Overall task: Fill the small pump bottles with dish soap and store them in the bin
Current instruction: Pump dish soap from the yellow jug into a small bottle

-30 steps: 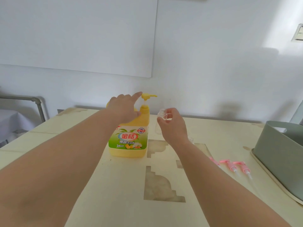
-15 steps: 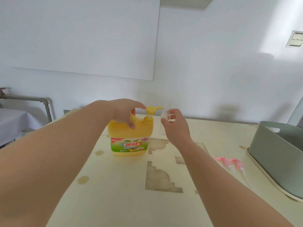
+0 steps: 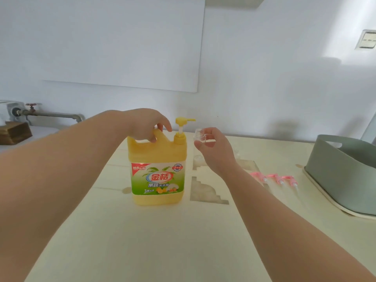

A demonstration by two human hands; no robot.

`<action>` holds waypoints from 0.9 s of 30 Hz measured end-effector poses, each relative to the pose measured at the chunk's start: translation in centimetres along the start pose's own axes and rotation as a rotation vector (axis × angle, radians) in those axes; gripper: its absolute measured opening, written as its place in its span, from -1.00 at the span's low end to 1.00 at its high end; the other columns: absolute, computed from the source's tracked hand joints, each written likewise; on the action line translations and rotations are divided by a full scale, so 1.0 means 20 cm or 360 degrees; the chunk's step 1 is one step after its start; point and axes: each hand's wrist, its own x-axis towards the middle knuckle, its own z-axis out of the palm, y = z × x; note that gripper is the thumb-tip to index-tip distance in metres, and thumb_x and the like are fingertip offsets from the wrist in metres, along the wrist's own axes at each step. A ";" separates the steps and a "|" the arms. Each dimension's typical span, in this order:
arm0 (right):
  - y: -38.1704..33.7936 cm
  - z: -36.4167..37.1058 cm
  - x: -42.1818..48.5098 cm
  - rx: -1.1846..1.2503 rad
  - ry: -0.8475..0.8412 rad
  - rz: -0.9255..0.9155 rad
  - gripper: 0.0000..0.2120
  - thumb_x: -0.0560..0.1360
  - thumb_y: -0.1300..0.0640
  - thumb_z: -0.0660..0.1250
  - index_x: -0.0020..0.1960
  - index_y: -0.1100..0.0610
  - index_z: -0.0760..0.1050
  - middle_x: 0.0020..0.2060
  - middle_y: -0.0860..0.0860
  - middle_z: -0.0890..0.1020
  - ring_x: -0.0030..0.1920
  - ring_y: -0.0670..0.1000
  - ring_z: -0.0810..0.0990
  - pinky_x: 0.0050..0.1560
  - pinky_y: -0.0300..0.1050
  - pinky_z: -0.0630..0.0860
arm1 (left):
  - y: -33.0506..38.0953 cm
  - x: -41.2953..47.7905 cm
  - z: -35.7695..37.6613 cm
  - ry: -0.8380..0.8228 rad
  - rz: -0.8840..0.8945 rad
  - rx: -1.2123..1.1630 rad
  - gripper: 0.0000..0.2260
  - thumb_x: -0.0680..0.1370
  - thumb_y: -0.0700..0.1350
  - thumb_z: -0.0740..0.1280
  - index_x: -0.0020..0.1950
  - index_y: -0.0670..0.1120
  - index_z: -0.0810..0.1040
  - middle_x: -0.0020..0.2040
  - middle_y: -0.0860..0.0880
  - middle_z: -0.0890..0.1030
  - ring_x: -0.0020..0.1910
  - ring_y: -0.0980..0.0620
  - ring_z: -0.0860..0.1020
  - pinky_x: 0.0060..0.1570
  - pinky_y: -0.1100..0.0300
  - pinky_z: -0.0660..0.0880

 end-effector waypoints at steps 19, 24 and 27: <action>-0.07 0.04 -0.15 0.0075 -0.0005 0.0064 -0.78 0.51 0.04 0.39 0.10 -0.02 0.42 0.00 -0.10 0.57 -0.16 -0.16 0.54 -0.33 -0.34 0.36 | 0.13 -0.18 -0.04 0.0502 -0.0128 -0.1114 -0.73 0.52 0.05 0.34 0.20 0.05 0.54 0.06 0.14 0.55 0.05 0.15 0.50 -0.09 0.31 0.38; -0.06 0.04 -0.11 0.0131 -0.0013 0.0031 -0.82 0.54 0.07 0.36 0.11 -0.02 0.43 -0.02 -0.15 0.55 -0.14 -0.14 0.56 -0.43 -0.49 0.36 | 0.17 -0.10 -0.02 0.0468 -0.0124 -0.1132 -0.86 0.51 0.04 0.36 0.02 0.05 0.63 -0.11 0.21 0.57 -0.11 0.25 0.48 -0.21 0.38 0.32; -0.05 0.04 -0.10 0.0201 -0.0007 0.0003 -0.85 0.54 0.10 0.36 0.08 -0.03 0.44 -0.02 -0.18 0.56 -0.13 -0.17 0.59 -0.35 -0.47 0.41 | 0.14 -0.10 -0.01 0.0424 -0.0121 -0.1157 -0.89 0.51 0.04 0.36 -0.01 0.10 0.65 -0.08 0.22 0.59 -0.03 0.22 0.48 -0.05 0.27 0.34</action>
